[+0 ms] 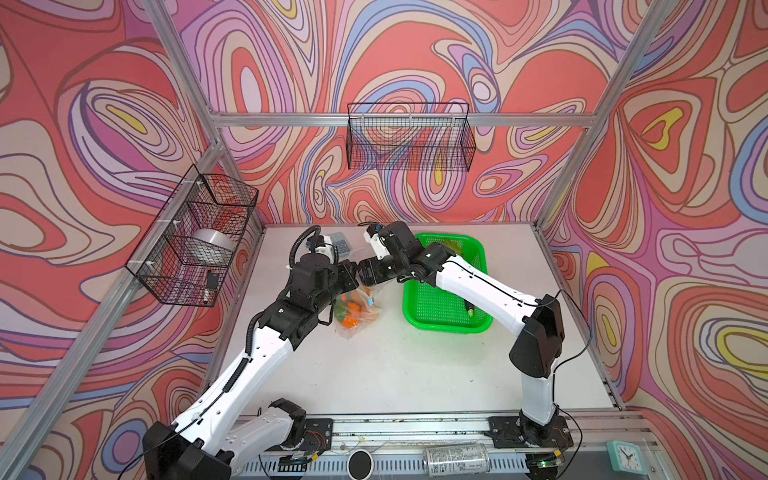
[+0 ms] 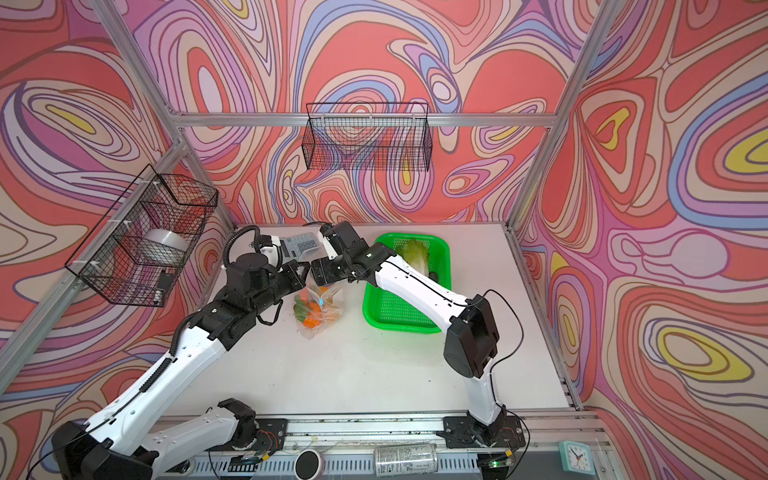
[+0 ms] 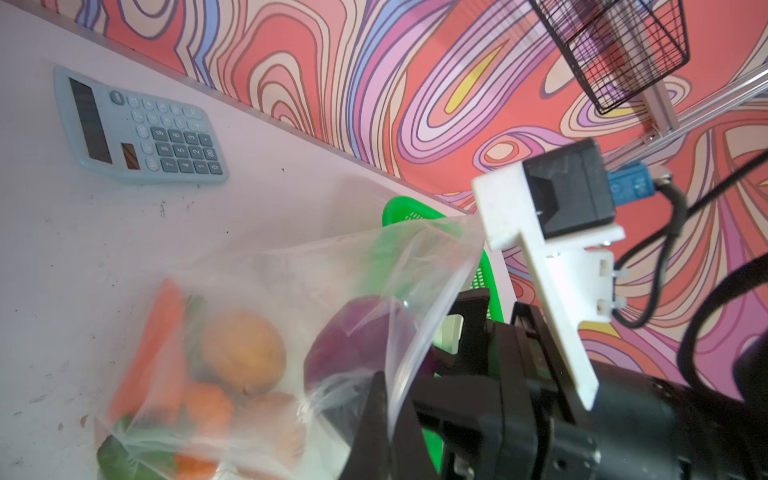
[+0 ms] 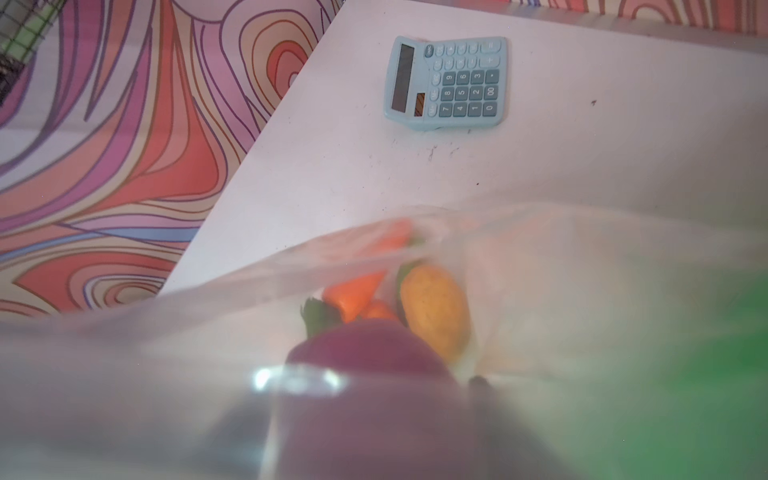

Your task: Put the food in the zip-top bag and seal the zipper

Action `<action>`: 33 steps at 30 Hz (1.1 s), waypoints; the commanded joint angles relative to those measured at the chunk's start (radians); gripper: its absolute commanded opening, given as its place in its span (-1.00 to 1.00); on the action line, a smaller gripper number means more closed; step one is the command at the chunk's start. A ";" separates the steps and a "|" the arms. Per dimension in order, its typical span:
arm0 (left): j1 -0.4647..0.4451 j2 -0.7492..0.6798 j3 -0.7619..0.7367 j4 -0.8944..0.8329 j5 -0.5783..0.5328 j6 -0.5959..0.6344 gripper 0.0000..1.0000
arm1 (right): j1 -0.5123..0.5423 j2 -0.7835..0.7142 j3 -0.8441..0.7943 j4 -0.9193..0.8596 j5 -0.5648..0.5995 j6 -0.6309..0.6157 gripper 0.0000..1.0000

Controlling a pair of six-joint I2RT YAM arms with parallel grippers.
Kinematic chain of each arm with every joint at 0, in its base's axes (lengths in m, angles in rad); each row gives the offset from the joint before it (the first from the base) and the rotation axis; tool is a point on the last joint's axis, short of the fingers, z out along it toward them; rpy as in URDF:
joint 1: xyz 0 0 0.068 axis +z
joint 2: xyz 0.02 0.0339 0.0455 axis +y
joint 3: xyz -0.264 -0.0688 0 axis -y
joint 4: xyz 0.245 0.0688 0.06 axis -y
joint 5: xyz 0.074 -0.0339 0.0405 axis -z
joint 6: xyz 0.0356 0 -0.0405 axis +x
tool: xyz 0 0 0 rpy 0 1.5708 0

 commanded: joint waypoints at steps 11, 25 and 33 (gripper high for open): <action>0.001 -0.027 0.004 -0.010 -0.018 -0.005 -1.00 | 0.001 -0.095 -0.010 0.024 0.069 0.009 0.85; 0.002 -0.019 0.005 0.000 -0.019 0.015 -1.00 | -0.174 -0.392 -0.267 0.123 0.178 0.053 0.86; 0.002 -0.018 0.008 -0.010 -0.031 0.018 -1.00 | -0.320 -0.432 -0.487 0.027 0.336 -0.041 0.78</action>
